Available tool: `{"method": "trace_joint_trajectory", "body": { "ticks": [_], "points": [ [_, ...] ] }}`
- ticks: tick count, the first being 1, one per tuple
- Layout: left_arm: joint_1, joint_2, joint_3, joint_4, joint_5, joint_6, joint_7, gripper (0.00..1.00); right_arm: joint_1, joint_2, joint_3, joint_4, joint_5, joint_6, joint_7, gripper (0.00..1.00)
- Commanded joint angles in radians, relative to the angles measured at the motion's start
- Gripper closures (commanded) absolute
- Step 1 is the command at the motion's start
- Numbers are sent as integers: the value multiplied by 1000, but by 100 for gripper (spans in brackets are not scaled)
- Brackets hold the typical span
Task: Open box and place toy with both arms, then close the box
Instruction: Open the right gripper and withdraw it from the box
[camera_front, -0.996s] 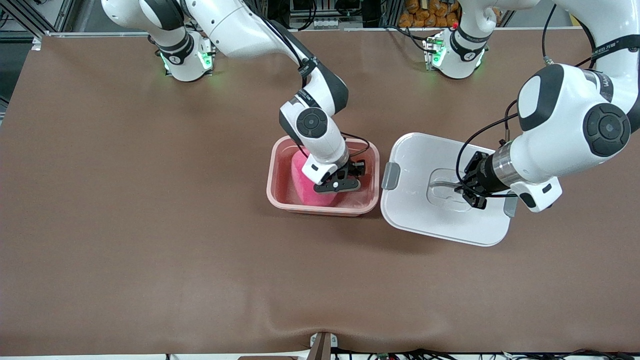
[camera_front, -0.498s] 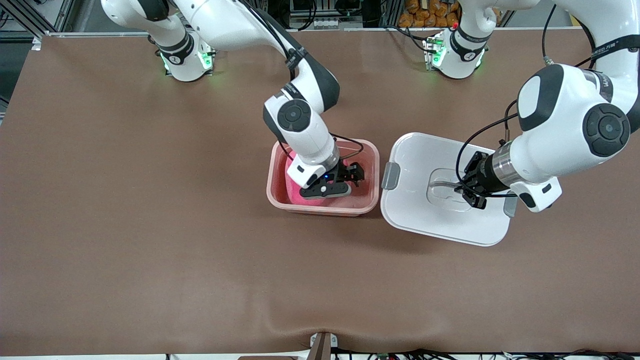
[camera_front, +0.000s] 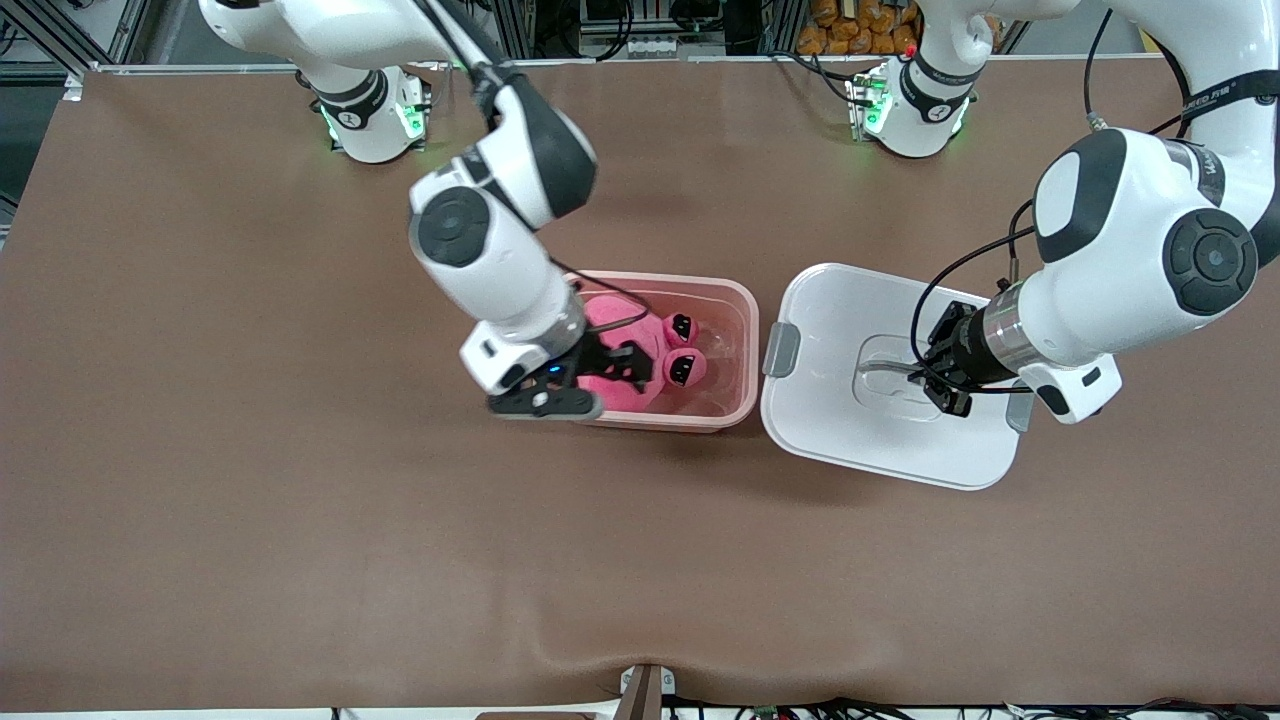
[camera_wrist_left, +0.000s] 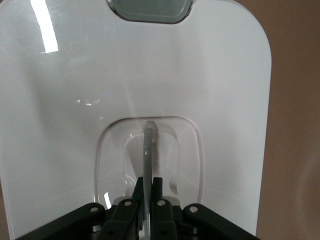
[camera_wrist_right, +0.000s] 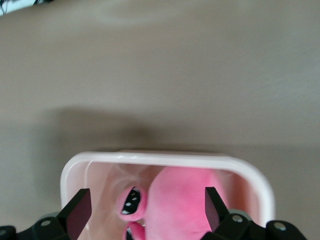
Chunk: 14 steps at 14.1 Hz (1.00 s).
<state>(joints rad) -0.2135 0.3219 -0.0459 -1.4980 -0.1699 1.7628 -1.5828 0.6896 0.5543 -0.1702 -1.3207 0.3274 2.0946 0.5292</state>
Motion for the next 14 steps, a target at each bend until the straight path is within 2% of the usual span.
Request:
{"method": "trace_joint_trajectory", "body": {
  "ticks": [1, 3, 6, 9, 14],
  "points": [
    [-6, -18, 1, -4, -2, -12, 10, 100, -80, -121, 18, -142, -19, -2, -131, 0],
    [-23, -18, 1, -2, 0, -8, 1, 100, -135, -169, 17, -175, -21, -45, -236, 0],
    [-81, -15, 3, -5, 61, 0, -45, 100, -220, -237, 9, -178, -31, -194, -320, 0],
    [-151, -4, 1, -7, 105, 36, -152, 100, -312, -312, 9, -178, -74, -309, -366, 0],
    [-246, 25, 0, -10, 121, 113, -330, 100, -482, -417, 9, -196, -90, -433, -566, 0]
  ]
}}
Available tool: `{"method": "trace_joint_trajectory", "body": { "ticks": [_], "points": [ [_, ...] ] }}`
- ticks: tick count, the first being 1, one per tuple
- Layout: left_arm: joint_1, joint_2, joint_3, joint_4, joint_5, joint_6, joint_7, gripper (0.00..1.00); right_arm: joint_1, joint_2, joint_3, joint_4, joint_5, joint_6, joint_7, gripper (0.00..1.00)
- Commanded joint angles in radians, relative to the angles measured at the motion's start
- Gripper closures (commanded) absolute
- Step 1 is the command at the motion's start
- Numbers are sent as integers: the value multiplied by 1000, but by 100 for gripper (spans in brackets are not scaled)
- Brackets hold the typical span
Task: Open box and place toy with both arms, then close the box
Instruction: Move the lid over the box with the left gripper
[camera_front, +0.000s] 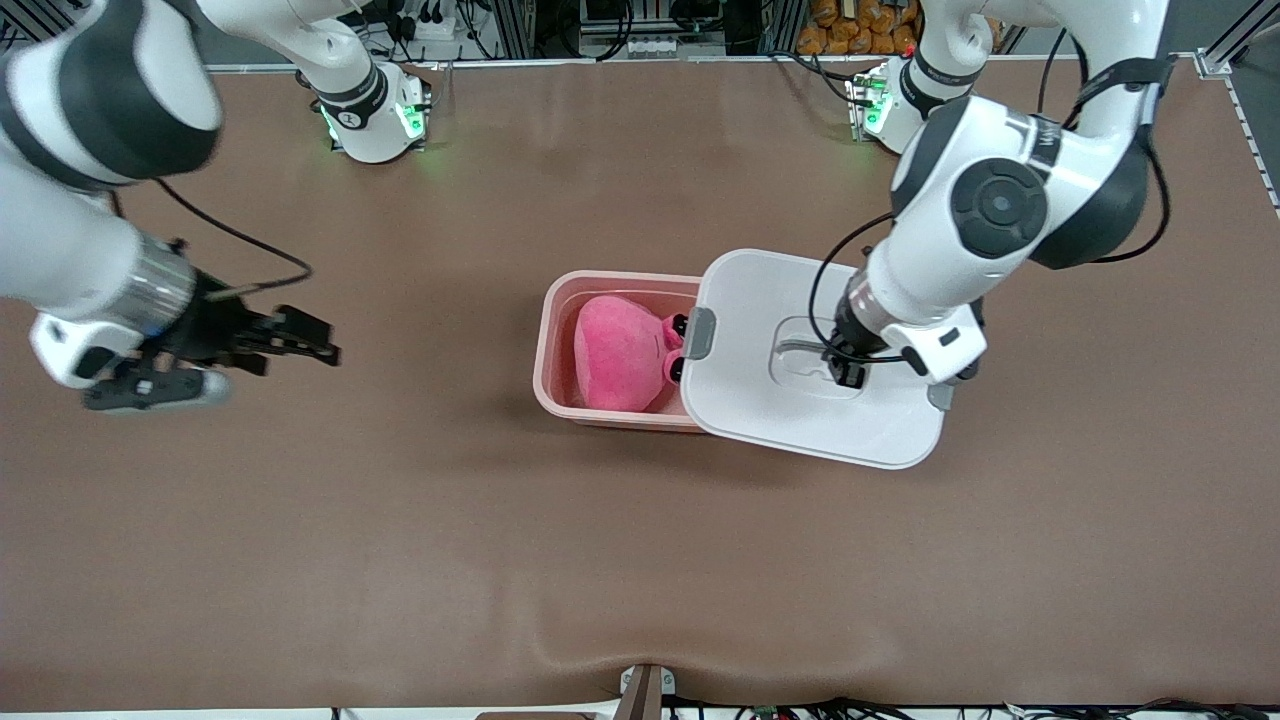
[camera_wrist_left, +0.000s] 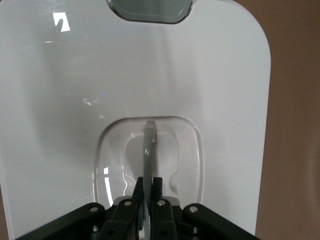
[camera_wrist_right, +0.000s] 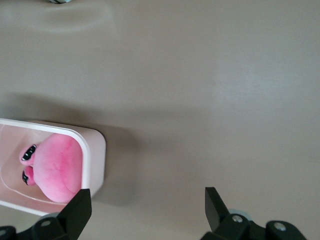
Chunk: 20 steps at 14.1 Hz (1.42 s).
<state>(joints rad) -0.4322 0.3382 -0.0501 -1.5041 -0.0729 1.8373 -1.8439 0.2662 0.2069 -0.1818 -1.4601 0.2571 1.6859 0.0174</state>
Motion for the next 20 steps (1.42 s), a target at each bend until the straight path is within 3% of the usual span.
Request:
{"method": "trace_joint_trajectory", "body": {
  "ticks": [1, 3, 6, 10, 20],
  "points": [
    [-51, 18, 4, -2, 39, 51, -93, 100, -91, -108, 28, -77, -54, -46, -68, 0],
    [-103, 37, 4, -2, 89, 85, -187, 100, -134, -176, 50, -108, -139, -99, -76, 0],
    [-190, 62, 3, 5, 169, 118, -323, 100, -199, -234, 85, -109, -196, -204, -76, 0],
    [-234, 62, 3, 8, 165, 175, -425, 100, -266, -284, 139, -112, -197, -273, -64, 0],
    [-307, 90, 1, -21, 169, 244, -477, 100, -283, -304, 139, -135, -199, -296, -19, 0]
  ]
}}
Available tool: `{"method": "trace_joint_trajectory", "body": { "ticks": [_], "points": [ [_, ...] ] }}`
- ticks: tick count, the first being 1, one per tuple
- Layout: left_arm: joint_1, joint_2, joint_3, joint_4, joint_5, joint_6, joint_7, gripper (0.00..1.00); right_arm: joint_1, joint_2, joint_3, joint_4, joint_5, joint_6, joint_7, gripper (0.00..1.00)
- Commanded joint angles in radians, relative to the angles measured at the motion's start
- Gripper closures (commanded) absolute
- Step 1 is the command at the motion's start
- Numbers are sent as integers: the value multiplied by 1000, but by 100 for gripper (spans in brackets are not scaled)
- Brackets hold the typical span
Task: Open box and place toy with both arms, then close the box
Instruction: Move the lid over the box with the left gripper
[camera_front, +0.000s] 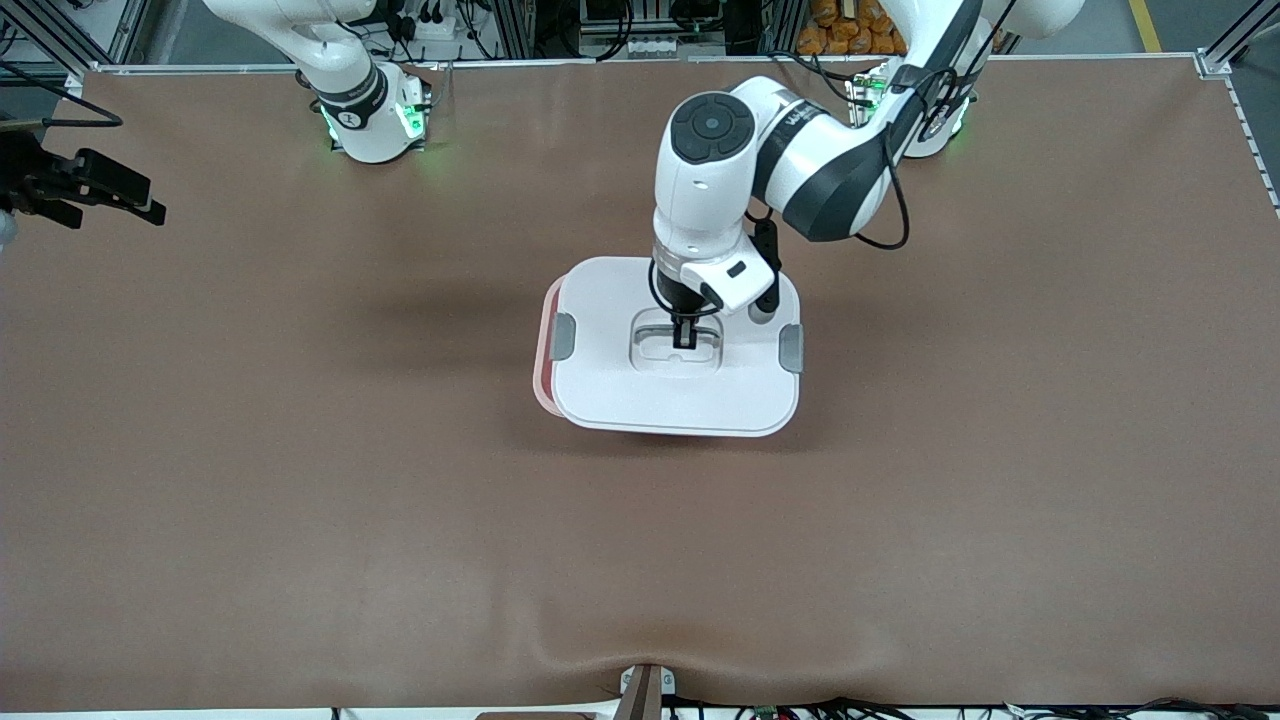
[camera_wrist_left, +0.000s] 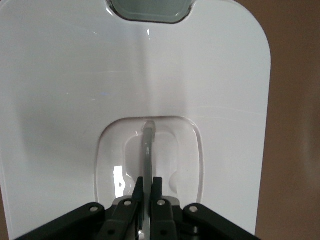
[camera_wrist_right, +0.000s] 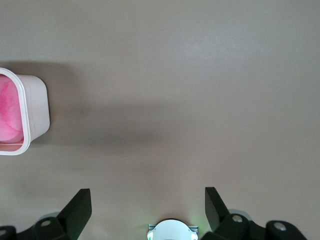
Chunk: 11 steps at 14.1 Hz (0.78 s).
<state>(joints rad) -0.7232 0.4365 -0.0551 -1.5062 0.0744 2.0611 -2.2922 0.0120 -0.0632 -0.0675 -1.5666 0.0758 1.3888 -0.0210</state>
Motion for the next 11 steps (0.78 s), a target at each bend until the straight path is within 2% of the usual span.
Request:
{"method": "trace_joint_trajectory", "body": {
  "ticks": [1, 5, 11],
  "points": [
    [-28, -10, 6, -31, 22, 36, -32, 100, -29, -30, 25, -26, -17, 4, 19, 0],
    [-62, -8, 9, -98, 47, 126, -69, 100, -38, -10, 25, 37, -36, 1, 15, 0],
    [-73, -12, 8, -118, 88, 132, -95, 100, -50, -10, 63, 16, -67, 22, 7, 0]
  ]
}}
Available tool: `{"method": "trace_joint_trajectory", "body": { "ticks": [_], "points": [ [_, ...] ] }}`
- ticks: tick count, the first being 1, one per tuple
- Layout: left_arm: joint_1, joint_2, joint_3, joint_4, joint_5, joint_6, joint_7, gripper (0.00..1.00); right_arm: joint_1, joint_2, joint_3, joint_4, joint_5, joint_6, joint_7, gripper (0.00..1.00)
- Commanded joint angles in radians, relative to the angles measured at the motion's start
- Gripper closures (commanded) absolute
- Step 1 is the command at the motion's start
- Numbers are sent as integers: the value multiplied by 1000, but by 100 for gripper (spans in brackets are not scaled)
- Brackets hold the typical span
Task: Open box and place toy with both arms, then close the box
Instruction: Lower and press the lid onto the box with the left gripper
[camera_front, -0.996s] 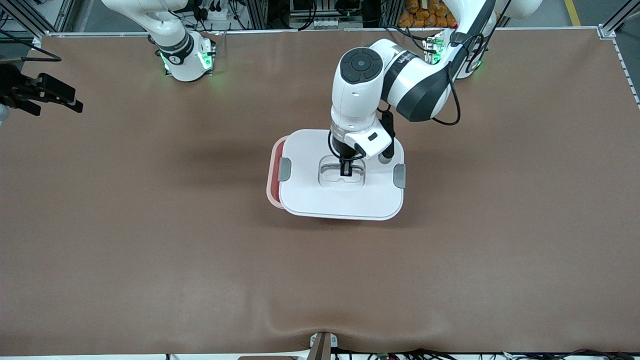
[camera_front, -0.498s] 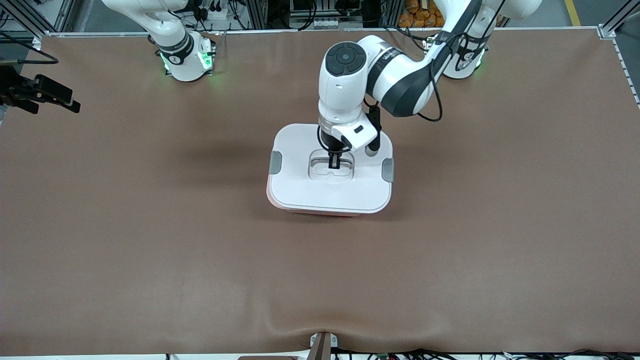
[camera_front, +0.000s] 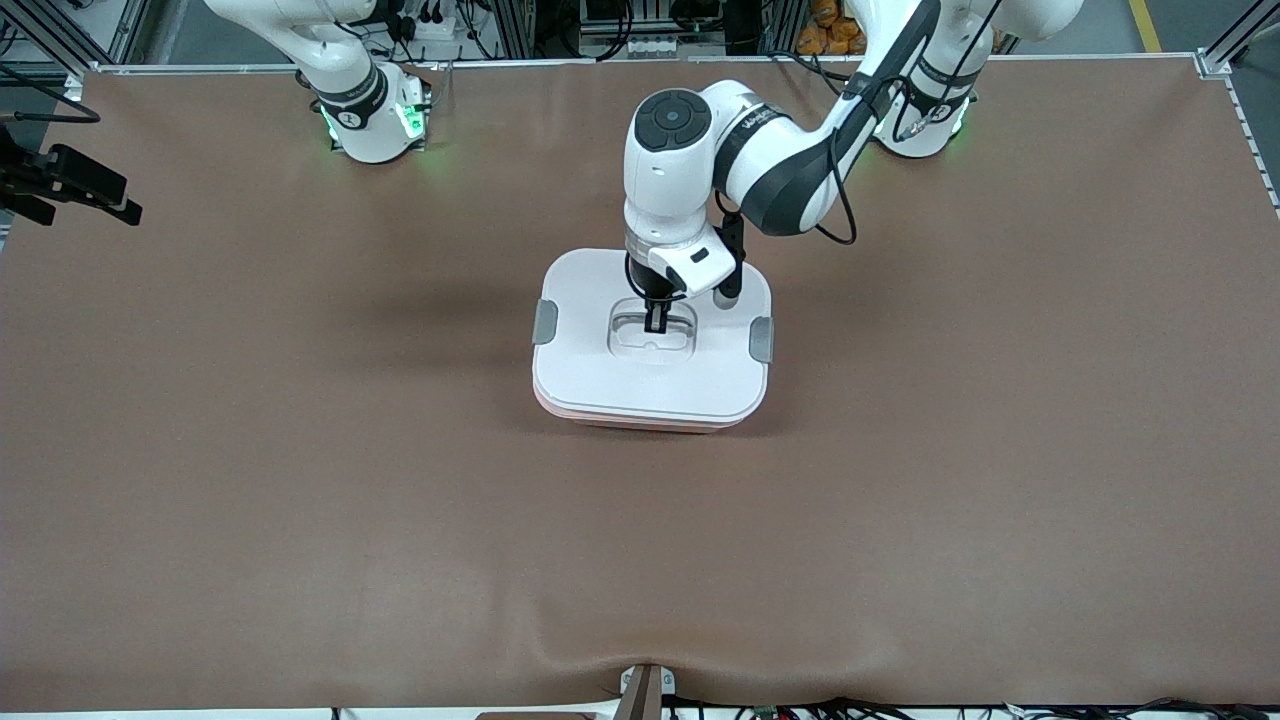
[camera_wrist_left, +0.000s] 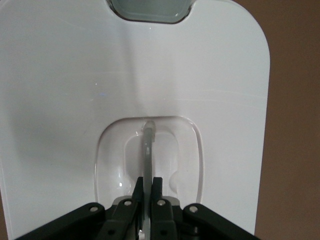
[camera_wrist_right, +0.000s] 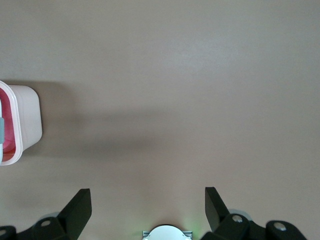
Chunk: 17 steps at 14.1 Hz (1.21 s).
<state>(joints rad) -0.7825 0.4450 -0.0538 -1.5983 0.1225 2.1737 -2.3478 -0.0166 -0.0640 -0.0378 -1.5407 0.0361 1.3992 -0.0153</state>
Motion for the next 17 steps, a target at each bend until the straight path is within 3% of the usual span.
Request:
{"method": "trace_joint_trajectory", "body": {
  "ticks": [1, 17],
  "points": [
    [-15, -20, 8, -34, 46, 32, -50, 100, -28, -11, 33, -12, -24, 14, 3, 0],
    [-24, -22, 8, -107, 92, 147, -90, 100, -49, -8, 33, 4, -2, -25, 37, 0]
  ]
}}
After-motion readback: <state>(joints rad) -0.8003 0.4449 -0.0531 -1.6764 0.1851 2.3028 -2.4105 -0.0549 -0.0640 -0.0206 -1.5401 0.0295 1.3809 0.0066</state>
